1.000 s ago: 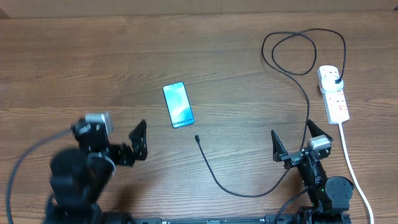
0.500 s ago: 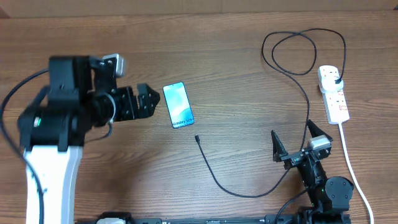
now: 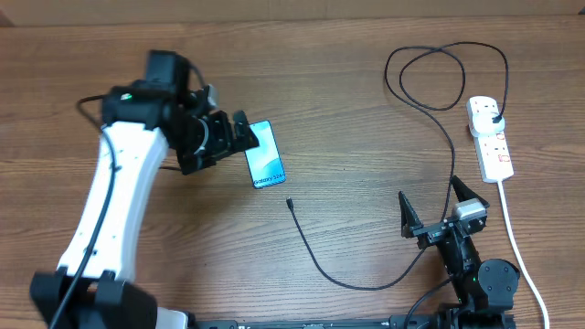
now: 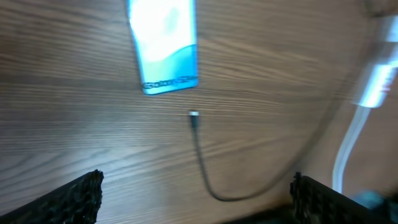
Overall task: Plug charger to phone and switch on socket
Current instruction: 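Move the left gripper forward over the Galaxy phone, then lower the left gripper and close it on the phone's bottom edge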
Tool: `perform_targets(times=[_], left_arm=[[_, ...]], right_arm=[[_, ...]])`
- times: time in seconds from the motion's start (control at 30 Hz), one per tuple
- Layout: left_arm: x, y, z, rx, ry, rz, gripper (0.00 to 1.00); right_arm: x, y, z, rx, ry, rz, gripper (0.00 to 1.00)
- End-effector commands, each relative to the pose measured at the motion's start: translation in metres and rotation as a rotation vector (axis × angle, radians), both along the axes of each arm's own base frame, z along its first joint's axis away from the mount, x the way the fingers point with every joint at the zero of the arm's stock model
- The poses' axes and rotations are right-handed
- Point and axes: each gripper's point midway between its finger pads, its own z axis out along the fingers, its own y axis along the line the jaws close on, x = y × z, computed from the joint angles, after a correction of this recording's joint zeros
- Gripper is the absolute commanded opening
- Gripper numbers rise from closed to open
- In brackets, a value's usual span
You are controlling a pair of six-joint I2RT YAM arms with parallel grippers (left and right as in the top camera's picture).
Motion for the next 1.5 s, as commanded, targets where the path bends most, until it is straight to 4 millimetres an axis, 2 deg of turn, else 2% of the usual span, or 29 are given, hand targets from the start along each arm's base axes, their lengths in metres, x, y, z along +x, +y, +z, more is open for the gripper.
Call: perform_targets(times=[0.0, 0.27, 0.5, 0.7, 0.9, 1.17, 1.47], left_arm=[[0.009, 0.002, -0.032, 0.176, 0.057, 0.022, 1.0], [0.023, -0.022, -0.09, 0.276, 0.119, -0.036, 1.0], [0.045, -0.014, -0.125, 0.375, 0.109, 0.022, 1.0], [0.063, -0.019, -0.152, 0.375, 0.088, 0.025, 1.0], [0.077, -0.023, -0.175, 0.369, 0.069, 0.028, 1.0], [0.083, -0.026, -0.201, 0.372, 0.079, 0.025, 1.0], [0.075, -0.023, -0.209, 0.386, 0.117, 0.014, 0.84]], right_arm=[[0.0, 0.0, -0.002, -0.002, -0.005, -0.001, 1.0], [0.0, 0.0, -0.002, -0.002, -0.005, -0.001, 1.0], [0.0, 0.0, -0.002, -0.002, -0.005, -0.001, 1.0], [0.0, 0.0, -0.002, -0.002, -0.005, -0.001, 1.0], [0.0, 0.0, -0.002, -0.002, -0.005, -0.001, 1.0], [0.0, 0.0, -0.002, -0.002, -0.005, -0.001, 1.0], [0.0, 0.0, -0.002, -0.002, -0.005, -0.001, 1.0]])
